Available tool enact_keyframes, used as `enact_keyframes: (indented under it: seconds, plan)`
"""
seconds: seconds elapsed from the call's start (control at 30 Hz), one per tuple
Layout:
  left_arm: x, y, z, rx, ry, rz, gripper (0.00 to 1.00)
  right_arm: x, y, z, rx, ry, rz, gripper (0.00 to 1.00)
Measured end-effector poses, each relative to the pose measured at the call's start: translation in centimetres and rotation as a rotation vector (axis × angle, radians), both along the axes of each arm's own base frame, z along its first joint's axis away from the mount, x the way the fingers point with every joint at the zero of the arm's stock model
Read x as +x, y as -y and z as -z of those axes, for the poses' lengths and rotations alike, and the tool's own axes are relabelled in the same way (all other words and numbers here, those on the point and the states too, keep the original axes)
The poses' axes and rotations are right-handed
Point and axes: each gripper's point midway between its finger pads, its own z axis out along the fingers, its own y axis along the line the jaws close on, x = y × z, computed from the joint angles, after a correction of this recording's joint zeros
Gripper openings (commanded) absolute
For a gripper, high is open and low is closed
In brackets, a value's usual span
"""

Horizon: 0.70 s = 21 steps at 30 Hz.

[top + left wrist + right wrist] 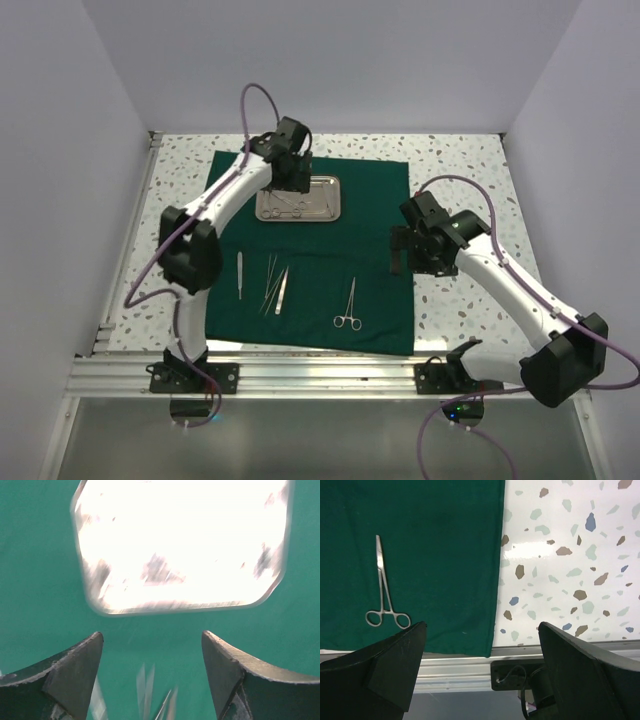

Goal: Open and lay out the surgical kit
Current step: Pick up the medical item from the container.

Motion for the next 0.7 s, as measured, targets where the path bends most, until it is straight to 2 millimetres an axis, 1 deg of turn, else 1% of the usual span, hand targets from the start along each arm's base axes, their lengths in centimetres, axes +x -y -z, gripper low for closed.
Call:
enact_keyframes:
  seconds: [0.03, 0.07, 0.1, 0.17, 0.2, 0.23, 0.3, 0.33, 0.4, 0.43, 0.53, 0.7]
  plan:
    - [1.6, 1.0, 0.3, -0.016, 0.010, 0.005, 0.80, 0.3, -0.2, -0.2, 0.002, 0.003, 0.001, 0.98]
    - [3.8, 2.6, 0.7, -0.043, 0.024, 0.016, 0.79, 0.6, -0.3, -0.5, 0.003, 0.005, 0.003, 0.98]
    - [5.7, 3.9, 1.4, -0.063, 0.034, 0.024, 0.77, 0.9, -0.5, -0.9, 0.005, 0.008, 0.006, 0.98]
    - [8.4, 5.8, 3.1, -0.096, 0.049, 0.039, 0.72, 1.6, -0.9, -1.6, 0.009, 0.015, 0.013, 0.98]
    - [9.2, 6.5, 4.4, -0.107, 0.043, 0.044, 0.70, 1.9, -1.0, -2.0, 0.009, 0.014, 0.016, 0.98]
    - [9.5, 7.0, 5.7, -0.114, 0.027, 0.048, 0.65, 2.3, -1.2, -2.3, 0.010, 0.017, 0.020, 0.98]
    - [9.5, 7.6, 8.2, -0.134, -0.012, 0.050, 0.63, 2.8, -1.4, -2.7, 0.009, 0.023, 0.026, 0.98]
    - [9.3, 8.0, 9.2, -0.148, -0.025, 0.055, 0.63, 2.8, -1.4, -2.7, 0.006, 0.022, 0.028, 0.98]
    - [9.0, 8.7, 10.3, -0.173, -0.044, 0.064, 0.63, 2.7, -1.1, -2.6, -0.006, 0.016, 0.033, 0.98]
    - [8.9, 9.0, 10.4, -0.181, -0.045, 0.067, 0.63, 2.6, -1.0, -2.6, -0.014, 0.014, 0.035, 0.98]
    - [9.0, 10.9, 10.4, -0.207, -0.019, 0.099, 0.63, 2.4, -0.7, -2.4, -0.025, 0.006, 0.036, 0.99]
    - [7.4, 14.9, 10.2, -0.230, -0.001, 0.162, 0.61, 1.5, 0.1, -1.8, -0.057, -0.011, 0.035, 0.99]
